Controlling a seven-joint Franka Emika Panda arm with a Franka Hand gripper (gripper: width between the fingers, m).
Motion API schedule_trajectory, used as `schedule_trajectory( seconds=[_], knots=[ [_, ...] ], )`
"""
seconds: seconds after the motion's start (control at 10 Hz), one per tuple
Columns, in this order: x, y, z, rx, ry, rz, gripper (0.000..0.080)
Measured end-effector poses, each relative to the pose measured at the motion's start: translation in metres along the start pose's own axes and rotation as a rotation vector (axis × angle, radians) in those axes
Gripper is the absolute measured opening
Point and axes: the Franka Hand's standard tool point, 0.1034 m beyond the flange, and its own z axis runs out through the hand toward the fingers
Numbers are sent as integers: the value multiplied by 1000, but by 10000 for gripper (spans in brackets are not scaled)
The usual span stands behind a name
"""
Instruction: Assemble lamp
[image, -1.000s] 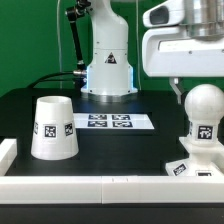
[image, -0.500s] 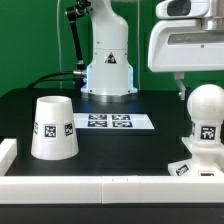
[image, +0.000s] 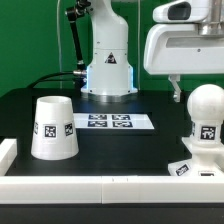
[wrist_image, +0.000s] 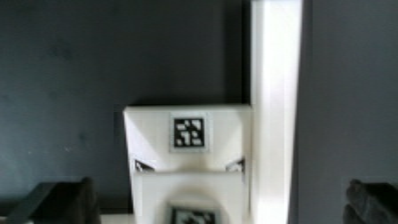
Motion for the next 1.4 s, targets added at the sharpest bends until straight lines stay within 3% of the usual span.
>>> schedule_trajectory(
  seconds=[0.2, 0.4, 0.9, 1.2, 1.4],
  knots=[
    [-13, 42, 3, -7, -4, -33, 698],
    [-12, 39, 3, -5, -2, -29, 699],
    [-12, 76, 2, -16, -5, -20, 698],
    [-37, 138, -5, -30, -23, -22, 698],
    [-47, 166, -7, -34, -29, -26, 698]
  ],
)
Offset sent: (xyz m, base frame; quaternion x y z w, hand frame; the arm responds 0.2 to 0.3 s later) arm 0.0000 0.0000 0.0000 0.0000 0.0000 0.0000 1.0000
